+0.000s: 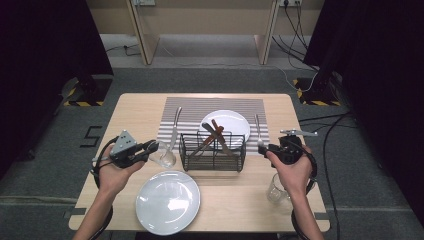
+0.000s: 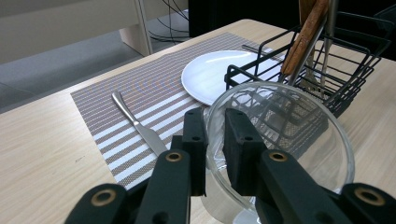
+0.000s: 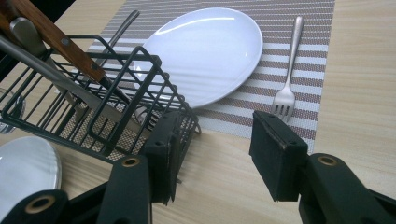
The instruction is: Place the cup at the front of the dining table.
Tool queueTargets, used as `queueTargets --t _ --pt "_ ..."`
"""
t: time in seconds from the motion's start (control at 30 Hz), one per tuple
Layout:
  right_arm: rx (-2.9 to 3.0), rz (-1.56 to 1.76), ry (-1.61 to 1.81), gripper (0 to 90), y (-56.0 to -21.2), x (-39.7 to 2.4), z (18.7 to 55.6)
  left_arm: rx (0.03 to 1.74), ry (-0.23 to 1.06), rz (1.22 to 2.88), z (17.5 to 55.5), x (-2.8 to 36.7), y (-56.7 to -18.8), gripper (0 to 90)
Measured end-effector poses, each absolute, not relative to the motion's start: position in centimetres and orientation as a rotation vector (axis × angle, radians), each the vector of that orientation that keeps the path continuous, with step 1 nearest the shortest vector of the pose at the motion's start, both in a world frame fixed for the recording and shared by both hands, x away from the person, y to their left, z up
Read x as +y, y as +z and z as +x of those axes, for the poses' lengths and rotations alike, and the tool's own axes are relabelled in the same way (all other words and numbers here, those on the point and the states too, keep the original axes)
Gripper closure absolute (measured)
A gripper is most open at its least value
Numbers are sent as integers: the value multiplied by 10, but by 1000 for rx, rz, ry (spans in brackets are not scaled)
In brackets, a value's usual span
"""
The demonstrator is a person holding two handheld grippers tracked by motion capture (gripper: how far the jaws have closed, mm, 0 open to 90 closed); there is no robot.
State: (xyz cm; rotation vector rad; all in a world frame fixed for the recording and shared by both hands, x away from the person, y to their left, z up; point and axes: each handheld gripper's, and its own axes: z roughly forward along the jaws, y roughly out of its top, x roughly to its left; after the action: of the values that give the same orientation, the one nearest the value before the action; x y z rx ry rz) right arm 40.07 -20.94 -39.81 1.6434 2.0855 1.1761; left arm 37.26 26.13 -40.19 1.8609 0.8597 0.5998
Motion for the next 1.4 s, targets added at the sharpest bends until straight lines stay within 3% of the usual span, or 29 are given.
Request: queueTargets --t 1.4 --pt "2085 1646 1184 529 -398 -209 401 891 630 1850 392 261 -405 790"
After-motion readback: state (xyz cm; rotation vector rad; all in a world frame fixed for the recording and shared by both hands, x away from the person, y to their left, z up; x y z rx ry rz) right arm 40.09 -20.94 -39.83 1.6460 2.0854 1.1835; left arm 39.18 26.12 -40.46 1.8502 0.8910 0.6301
